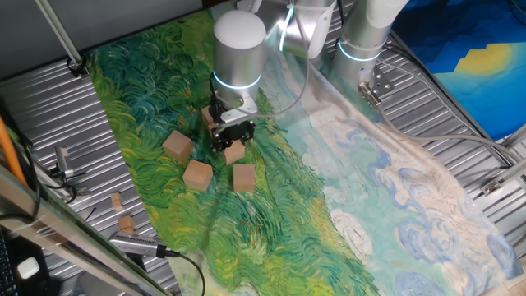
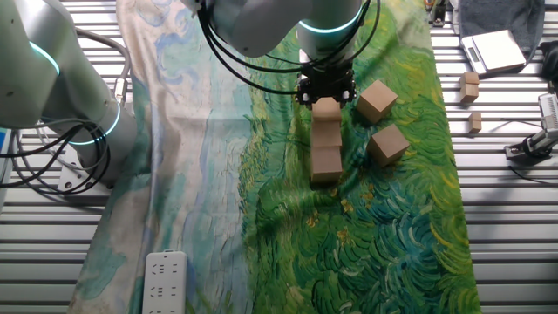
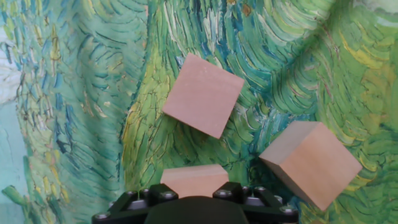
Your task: Stack the blocks into a pyramid shape
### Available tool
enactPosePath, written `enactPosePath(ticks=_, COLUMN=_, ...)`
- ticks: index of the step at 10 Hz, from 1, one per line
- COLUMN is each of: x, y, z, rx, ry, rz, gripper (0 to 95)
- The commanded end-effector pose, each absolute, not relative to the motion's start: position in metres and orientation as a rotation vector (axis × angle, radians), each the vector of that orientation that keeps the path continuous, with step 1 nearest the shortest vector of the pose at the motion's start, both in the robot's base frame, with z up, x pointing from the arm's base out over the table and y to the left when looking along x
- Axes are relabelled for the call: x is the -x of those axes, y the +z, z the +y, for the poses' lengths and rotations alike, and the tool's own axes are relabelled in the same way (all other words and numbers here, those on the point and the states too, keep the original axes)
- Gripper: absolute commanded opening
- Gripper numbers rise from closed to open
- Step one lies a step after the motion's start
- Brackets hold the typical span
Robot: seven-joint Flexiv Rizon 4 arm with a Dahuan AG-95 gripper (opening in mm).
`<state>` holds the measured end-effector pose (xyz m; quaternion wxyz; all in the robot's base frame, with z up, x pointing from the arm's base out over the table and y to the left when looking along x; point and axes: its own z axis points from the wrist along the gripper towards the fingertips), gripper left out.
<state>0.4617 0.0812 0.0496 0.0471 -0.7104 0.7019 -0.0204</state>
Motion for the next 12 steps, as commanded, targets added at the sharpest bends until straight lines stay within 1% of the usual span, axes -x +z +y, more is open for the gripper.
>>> enactPosePath(ticks=1, x=-0.461, y=0.051, z=0.082, rx=2.172, ry=-0.051, rz=2.134, gripper=76.0)
enactPosePath(ticks=3, x=-0.46, y=0.05, z=0.081, rx=2.17, ry=-0.045, rz=2.136, gripper=76.0)
enactPosePath(ticks=5, x=-0.459, y=0.053, z=0.081, rx=2.169, ry=0.0, rz=2.144, gripper=76.0)
enactPosePath(ticks=6, x=-0.457, y=0.06, z=0.083, rx=2.174, ry=0.012, rz=2.158, gripper=95.0)
enactPosePath(ticks=7, x=-0.449, y=0.069, z=0.086, rx=2.175, ry=0.008, rz=2.176, gripper=95.0)
enactPosePath(ticks=9, x=-0.434, y=0.077, z=0.09, rx=2.147, ry=0.013, rz=2.205, gripper=95.0)
enactPosePath(ticks=10, x=-0.421, y=0.084, z=0.098, rx=2.091, ry=-0.001, rz=2.283, gripper=38.0)
enactPosePath(ticks=11, x=-0.415, y=0.088, z=0.102, rx=2.042, ry=-0.017, rz=2.343, gripper=0.0)
enactPosePath(ticks=12, x=-0.406, y=0.093, z=0.109, rx=2.002, ry=-0.019, rz=2.399, gripper=0.0)
